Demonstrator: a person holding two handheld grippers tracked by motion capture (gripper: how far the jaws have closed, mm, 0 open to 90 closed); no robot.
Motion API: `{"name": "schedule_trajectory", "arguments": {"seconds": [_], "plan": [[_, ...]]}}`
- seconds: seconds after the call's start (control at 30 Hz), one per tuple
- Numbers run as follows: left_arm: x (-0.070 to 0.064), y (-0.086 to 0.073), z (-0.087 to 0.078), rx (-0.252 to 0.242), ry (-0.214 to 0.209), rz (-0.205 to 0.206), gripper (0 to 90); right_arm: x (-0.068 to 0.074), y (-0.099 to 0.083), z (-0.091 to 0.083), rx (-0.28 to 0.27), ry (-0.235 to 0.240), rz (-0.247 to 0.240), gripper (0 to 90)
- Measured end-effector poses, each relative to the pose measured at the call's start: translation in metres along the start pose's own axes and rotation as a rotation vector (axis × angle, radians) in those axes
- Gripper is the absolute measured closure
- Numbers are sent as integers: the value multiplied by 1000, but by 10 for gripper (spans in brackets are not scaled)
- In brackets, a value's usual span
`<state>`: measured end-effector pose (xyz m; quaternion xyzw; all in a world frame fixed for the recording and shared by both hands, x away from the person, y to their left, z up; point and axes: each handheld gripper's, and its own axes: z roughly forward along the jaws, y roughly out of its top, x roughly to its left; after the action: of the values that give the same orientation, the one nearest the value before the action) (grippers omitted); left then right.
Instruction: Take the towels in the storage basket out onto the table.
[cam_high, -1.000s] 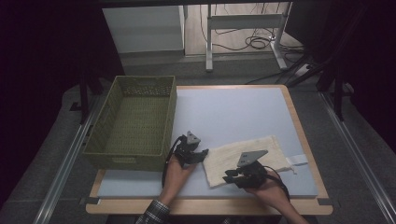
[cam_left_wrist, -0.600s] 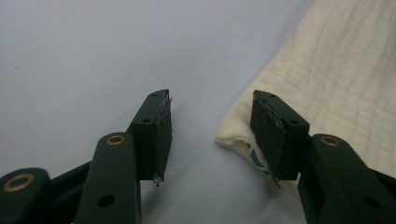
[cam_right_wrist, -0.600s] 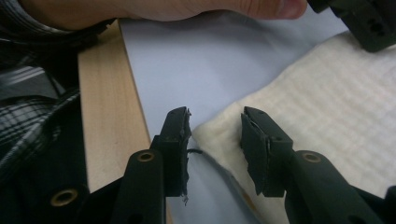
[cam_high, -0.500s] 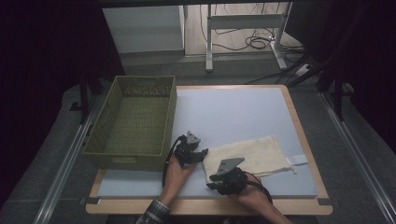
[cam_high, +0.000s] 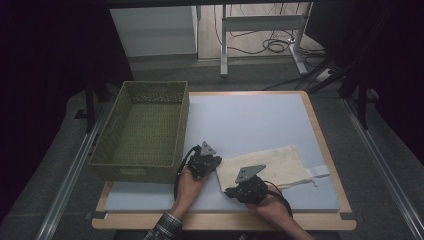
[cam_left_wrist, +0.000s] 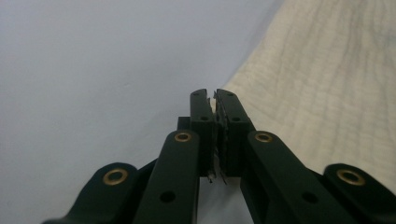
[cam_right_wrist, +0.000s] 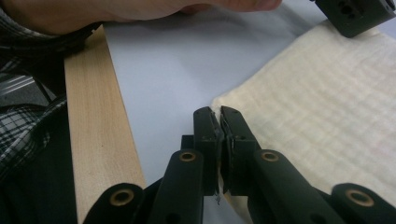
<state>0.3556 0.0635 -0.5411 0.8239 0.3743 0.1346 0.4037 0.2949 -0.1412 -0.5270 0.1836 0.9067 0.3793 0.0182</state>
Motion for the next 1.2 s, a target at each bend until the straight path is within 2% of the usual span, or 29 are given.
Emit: {"name": "schedule_trajectory", "arguments": {"seconds": [0.07, 0.1, 0.3, 0.47, 0.8, 0.97, 1.2], "plan": [[1, 3, -1, -28, -19, -18, 866, 2, 2, -6, -13, -6, -7, 858], [0, 6, -2, -33, -18, -14, 866, 1, 3, -8, -17, -8, -9, 858], [-8, 27, -5, -74, -22, 27, 865, -3, 3, -28, -58, -36, -4, 858], [-14, 43, -1, -97, -41, 61, 864, -12, -5, -47, -81, -75, 23, 858], [-31, 74, 27, -113, -100, 125, 863, -30, -29, -79, -110, -149, 92, 858], [-43, 90, 44, -110, -122, 181, 862, -38, -43, -94, -118, -179, 130, 858], [-54, 106, 66, -108, -157, 198, 863, -50, -60, -115, -132, -233, 171, 858]]}}
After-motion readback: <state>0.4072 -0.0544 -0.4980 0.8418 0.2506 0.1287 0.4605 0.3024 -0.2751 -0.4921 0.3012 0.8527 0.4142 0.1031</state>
